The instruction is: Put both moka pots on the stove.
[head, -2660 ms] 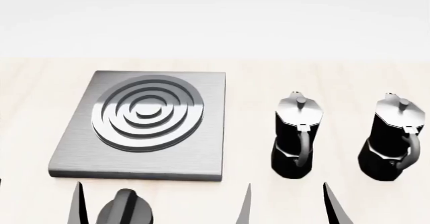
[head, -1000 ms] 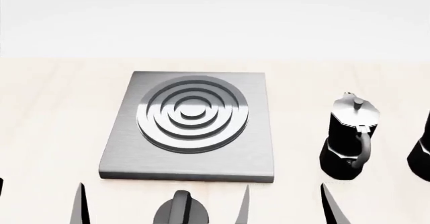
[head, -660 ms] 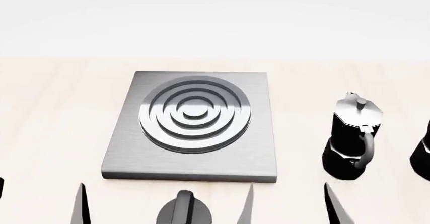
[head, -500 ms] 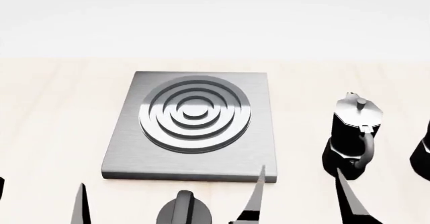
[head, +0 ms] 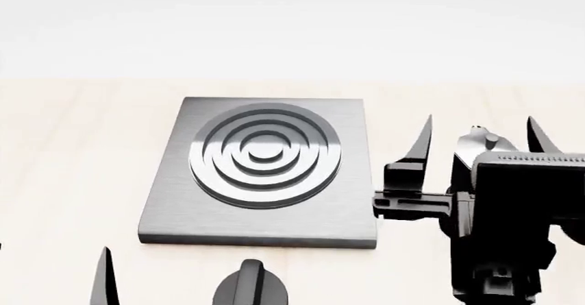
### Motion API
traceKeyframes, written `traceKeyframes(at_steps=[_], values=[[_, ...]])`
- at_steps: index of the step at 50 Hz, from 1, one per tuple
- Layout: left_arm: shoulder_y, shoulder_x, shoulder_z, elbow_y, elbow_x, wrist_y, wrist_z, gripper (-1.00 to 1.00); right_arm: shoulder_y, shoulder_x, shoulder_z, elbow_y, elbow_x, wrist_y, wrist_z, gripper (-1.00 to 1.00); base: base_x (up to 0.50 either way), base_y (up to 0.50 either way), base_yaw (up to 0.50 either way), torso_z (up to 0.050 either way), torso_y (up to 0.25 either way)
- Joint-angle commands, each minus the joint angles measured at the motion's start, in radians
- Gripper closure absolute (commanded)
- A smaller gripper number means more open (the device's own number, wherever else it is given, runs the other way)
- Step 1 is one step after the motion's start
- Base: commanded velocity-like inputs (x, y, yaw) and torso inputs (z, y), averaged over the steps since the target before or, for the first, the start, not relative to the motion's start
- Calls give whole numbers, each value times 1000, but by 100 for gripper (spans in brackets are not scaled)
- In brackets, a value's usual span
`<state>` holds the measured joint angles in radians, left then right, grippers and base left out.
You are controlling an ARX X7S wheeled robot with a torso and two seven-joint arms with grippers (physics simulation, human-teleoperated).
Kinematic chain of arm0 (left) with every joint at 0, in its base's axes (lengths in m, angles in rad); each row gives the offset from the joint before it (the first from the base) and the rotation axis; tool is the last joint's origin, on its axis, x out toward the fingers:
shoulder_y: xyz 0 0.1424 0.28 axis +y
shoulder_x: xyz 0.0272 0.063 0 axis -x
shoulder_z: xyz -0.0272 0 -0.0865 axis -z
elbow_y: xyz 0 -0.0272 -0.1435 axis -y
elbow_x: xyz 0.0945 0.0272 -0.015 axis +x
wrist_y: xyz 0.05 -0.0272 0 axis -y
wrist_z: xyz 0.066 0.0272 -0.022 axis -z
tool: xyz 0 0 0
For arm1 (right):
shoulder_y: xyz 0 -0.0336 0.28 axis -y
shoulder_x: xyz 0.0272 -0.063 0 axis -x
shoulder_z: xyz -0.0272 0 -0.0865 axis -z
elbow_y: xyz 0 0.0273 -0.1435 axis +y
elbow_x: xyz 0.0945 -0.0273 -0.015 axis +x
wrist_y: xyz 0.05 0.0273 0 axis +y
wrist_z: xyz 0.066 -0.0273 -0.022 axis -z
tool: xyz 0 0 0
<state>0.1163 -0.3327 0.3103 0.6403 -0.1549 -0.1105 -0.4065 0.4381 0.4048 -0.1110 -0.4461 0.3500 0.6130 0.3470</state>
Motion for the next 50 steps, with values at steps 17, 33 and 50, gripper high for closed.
traceKeyframes(at_steps=[17,33,50], values=[[-2,-10,0,7,-11,-8,-12,-100,323,118,-39,402,209,415,-267,-100,0,0,0,0,0],[-2,-12,4,5,-18,-1,-16,-100,372,136,-78,510,172,396,-292,-100,0,0,0,0,0],[-2,-17,7,3,-21,3,-22,-100,398,105,-126,750,113,277,-341,-100,0,0,0,0,0]])
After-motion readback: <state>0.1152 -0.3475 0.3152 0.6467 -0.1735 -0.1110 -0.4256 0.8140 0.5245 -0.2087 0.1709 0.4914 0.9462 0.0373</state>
